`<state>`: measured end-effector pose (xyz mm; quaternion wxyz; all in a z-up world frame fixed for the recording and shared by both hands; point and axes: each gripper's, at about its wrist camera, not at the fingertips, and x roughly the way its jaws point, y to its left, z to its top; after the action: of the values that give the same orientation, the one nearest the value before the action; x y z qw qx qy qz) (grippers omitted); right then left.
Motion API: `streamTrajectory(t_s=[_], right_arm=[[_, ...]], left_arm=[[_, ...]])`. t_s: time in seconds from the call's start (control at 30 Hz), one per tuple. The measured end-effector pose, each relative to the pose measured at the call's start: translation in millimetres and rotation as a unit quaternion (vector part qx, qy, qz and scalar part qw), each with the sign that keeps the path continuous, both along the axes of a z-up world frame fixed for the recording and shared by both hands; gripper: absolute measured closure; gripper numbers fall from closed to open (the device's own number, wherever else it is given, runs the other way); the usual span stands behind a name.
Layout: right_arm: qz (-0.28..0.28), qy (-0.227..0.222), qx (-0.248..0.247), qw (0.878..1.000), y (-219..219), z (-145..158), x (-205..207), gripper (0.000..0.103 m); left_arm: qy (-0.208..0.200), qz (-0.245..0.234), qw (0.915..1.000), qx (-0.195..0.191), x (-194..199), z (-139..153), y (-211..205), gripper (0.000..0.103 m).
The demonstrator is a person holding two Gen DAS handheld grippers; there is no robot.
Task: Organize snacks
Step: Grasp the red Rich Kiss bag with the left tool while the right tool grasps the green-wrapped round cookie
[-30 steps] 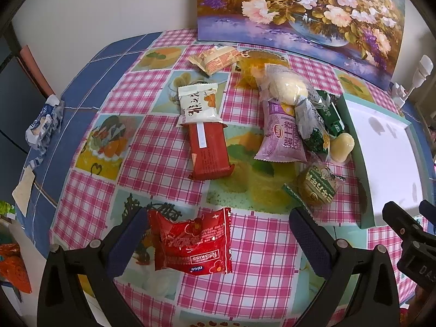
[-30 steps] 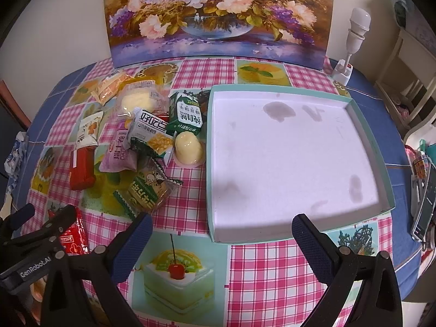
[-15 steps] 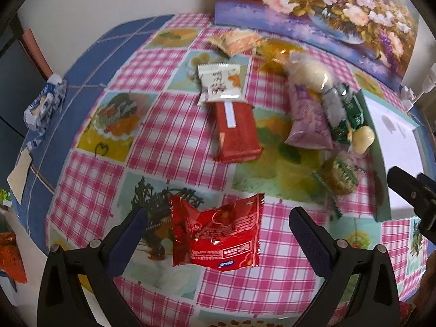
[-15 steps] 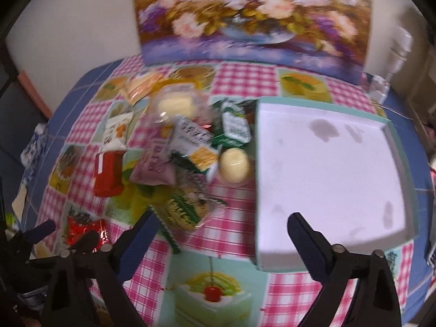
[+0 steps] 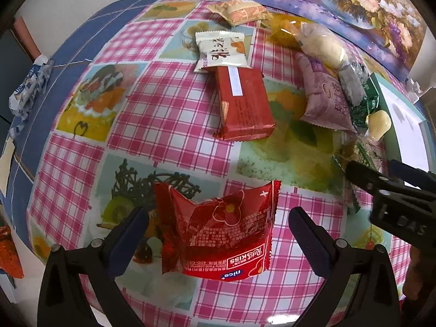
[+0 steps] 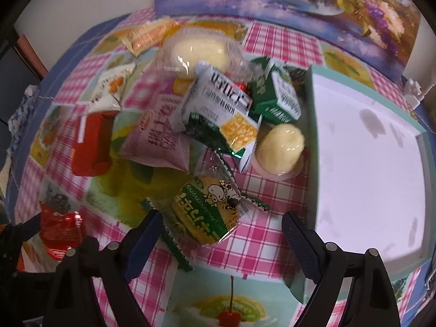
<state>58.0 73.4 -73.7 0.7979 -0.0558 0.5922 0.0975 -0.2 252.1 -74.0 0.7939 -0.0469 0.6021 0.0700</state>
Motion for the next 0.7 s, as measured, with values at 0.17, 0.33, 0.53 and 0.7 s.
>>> streamTrajectory(t_s=[0.17, 0.33, 0.53, 0.7], right_arm=[[0.01, 0.005, -0.004, 1.0, 9.6, -8.9, -0.5, 0.015], [0.016, -0.003, 0.001, 1.0, 19.2, -9.0, -6.2, 0.032], [0.005, 0.003, 0.016, 1.0, 15.9, -4.1, -2.8, 0.043], [-0.005, 0.01, 0.032, 0.999, 8.0, -3.0, 2.7, 0.047]], left_arm=[[0.006, -0.005, 1.0, -0.003, 1.2, -8.9, 0.3, 0.01], [0.005, -0.009, 0.9999, 0.007, 3.0, -12.5, -2.1, 0.019], [0.002, -0.008, 0.9999, 0.013, 1.3, -11.1, -5.2, 0.029], [-0.001, -0.003, 0.9997, 0.026, 0.6, -3.4, -5.8, 0.033]])
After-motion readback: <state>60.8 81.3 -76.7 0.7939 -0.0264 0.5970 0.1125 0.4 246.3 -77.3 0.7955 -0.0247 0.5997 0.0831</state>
